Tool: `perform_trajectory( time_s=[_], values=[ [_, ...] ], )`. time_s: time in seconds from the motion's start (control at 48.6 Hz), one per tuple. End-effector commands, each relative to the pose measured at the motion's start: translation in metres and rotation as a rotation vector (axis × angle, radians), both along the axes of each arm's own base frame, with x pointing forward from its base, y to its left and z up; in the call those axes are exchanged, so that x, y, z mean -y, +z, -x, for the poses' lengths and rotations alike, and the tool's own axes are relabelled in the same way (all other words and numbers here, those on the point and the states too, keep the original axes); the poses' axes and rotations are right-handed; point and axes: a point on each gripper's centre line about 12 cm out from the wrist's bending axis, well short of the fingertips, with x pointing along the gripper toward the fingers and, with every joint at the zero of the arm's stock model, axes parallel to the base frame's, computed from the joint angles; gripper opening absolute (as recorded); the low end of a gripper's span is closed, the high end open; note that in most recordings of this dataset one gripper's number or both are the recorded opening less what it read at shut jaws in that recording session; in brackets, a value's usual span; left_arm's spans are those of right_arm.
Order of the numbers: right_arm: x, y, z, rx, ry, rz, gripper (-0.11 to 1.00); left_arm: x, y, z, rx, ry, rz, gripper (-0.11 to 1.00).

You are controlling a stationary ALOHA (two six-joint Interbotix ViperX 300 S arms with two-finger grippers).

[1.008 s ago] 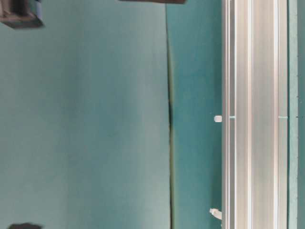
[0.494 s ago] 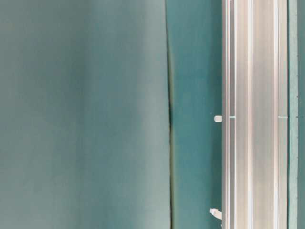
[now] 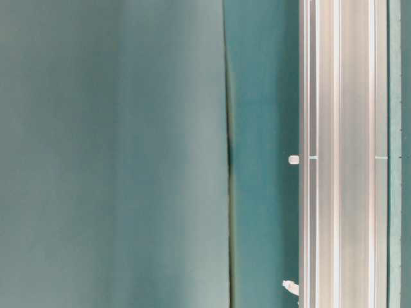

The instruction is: Lift the large metal rail with both hands.

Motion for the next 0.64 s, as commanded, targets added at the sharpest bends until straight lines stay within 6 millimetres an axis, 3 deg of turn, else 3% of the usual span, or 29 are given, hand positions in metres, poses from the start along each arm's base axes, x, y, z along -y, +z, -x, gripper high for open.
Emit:
perform_trajectory(
  time_s=[0.0, 0.288, 0.617],
  values=[
    [0.003, 0.008, 0.004, 0.039, -0.019, -0.002, 0.99, -0.001, 0.01, 0.002, 0.041, 0.007, 0.0, 0.99],
    [0.009, 0.022, 0.025, 0.13, -0.063, 0.006, 0.99, -0.003, 0.021, 0.014, 0.101, 0.018, 0.001, 0.99],
    [0.008, 0.022, 0.037, 0.164, -0.067, 0.01, 0.99, -0.006, 0.045, 0.029, 0.242, 0.035, -0.007, 0.99]
  ],
)
